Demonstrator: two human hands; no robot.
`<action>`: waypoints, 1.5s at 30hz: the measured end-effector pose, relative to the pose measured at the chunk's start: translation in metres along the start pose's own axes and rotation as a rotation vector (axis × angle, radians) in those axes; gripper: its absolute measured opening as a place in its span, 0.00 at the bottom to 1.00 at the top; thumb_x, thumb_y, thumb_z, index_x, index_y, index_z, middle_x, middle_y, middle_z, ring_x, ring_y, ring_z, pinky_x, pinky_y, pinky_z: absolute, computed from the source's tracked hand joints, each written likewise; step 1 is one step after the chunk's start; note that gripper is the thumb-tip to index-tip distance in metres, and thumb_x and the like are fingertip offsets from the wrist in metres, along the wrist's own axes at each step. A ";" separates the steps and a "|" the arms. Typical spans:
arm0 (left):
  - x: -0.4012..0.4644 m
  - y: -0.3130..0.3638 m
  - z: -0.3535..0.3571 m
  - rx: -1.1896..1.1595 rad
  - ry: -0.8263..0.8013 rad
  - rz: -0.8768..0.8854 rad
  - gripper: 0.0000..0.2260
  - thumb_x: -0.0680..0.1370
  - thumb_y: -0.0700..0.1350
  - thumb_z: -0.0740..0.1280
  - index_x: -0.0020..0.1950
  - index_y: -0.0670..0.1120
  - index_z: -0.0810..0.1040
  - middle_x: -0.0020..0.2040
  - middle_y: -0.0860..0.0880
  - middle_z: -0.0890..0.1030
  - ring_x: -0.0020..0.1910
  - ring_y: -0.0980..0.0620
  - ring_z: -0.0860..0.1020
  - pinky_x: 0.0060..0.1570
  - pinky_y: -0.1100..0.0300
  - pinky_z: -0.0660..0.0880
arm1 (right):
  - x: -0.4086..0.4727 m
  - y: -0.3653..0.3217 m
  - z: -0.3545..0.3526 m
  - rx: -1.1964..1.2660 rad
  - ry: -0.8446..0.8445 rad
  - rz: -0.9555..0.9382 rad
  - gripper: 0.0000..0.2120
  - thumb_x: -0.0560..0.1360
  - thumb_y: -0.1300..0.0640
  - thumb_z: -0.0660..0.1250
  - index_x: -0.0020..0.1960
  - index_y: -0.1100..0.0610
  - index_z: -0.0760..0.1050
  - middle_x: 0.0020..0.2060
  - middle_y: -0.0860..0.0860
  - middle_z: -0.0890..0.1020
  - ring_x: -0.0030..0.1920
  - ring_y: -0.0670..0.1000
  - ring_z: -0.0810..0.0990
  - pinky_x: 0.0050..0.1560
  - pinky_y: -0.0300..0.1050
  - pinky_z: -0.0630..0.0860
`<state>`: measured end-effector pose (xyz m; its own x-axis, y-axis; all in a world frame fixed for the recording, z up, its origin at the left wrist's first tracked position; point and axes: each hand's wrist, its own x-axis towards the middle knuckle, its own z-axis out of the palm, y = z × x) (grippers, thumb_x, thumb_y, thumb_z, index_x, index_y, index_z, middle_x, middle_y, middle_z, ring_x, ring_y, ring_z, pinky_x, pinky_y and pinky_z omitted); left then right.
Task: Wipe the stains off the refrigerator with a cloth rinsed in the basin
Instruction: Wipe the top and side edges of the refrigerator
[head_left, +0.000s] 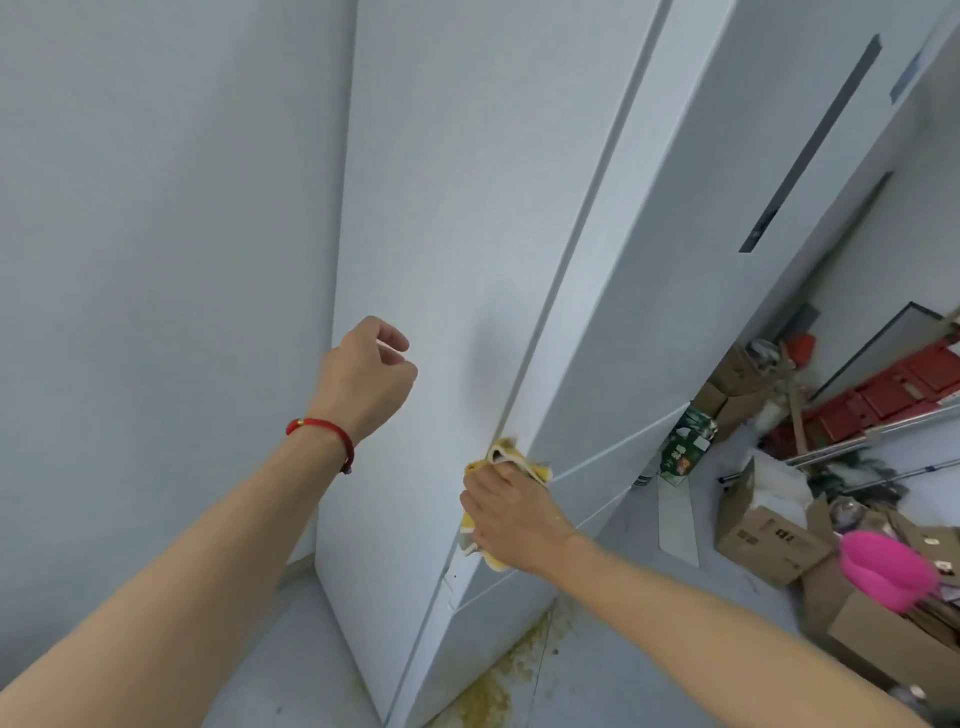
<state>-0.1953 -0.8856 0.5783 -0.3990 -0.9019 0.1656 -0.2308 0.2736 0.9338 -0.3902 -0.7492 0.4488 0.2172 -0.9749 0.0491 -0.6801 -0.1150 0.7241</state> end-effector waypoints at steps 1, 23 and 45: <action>0.000 0.000 -0.002 0.007 -0.005 -0.002 0.09 0.77 0.39 0.64 0.55 0.49 0.76 0.48 0.51 0.82 0.45 0.47 0.81 0.48 0.50 0.81 | -0.001 0.007 -0.002 0.014 0.025 -0.049 0.06 0.71 0.52 0.70 0.42 0.54 0.77 0.43 0.51 0.79 0.47 0.54 0.75 0.55 0.49 0.66; -0.037 -0.097 0.027 0.090 -0.173 -0.205 0.08 0.77 0.38 0.63 0.52 0.50 0.76 0.45 0.50 0.82 0.39 0.50 0.80 0.35 0.61 0.73 | -0.009 -0.053 0.030 -0.010 -0.317 -0.162 0.17 0.75 0.58 0.71 0.64 0.58 0.79 0.59 0.52 0.79 0.62 0.56 0.75 0.71 0.52 0.62; -0.068 -0.173 0.026 0.103 -0.324 -0.365 0.10 0.77 0.38 0.63 0.56 0.48 0.76 0.48 0.49 0.81 0.44 0.53 0.78 0.35 0.62 0.71 | 0.008 -0.097 0.062 -0.053 -0.523 -0.282 0.22 0.80 0.55 0.66 0.73 0.56 0.72 0.71 0.56 0.72 0.71 0.60 0.68 0.74 0.60 0.54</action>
<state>-0.1515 -0.8629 0.3973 -0.5269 -0.7994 -0.2885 -0.4868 0.0057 0.8735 -0.3656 -0.7575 0.3362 0.0015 -0.8741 -0.4858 -0.6078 -0.3865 0.6937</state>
